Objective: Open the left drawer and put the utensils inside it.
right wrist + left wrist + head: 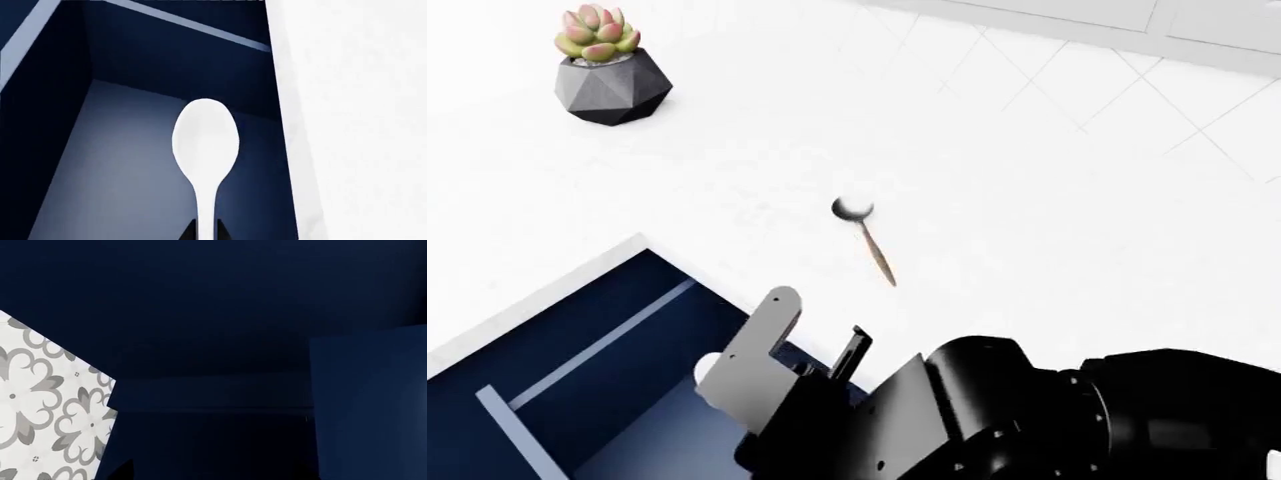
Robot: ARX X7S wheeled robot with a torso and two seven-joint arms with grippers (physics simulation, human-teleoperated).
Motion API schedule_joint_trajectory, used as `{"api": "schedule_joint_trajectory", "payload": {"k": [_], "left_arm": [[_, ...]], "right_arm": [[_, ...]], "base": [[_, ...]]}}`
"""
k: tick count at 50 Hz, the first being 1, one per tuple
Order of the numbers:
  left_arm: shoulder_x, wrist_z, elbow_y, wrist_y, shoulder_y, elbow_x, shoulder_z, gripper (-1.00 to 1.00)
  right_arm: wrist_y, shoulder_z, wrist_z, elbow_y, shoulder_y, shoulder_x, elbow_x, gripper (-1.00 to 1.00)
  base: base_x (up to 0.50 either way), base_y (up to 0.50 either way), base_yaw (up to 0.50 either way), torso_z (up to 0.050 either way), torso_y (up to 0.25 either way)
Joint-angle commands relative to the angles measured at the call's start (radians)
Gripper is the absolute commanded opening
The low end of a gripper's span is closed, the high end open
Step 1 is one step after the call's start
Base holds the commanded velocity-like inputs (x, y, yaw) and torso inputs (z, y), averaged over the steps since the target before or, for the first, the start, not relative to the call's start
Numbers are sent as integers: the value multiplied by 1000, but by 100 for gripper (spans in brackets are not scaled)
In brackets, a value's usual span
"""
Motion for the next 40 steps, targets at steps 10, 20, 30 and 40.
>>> {"api": "schedule_joint_trajectory", "payload": {"k": [10,20,30,40], "left_arm": [[4,-7,0,-2,-3,1,8,100],[4,-7,0,-3,-4,0,10,100],[4,-5,0,-5,-3,0,12,100],[3,-8,0,-6,-4,0,14,100]], "right_arm": [[-24,-114,-184,174,-106,-96,-233,-100],[-20,-149,-212,211,-120,-126,-265,-100],[-33,-196,-256,244,-152,-140,-316,-100],[-49,-231,-302,281,-180,-148,-355,-100]], "base": [[0,0,0,0,0],[0,0,0,0,0],[0,0,0,0,0],[0,0,0,0,0]]}}
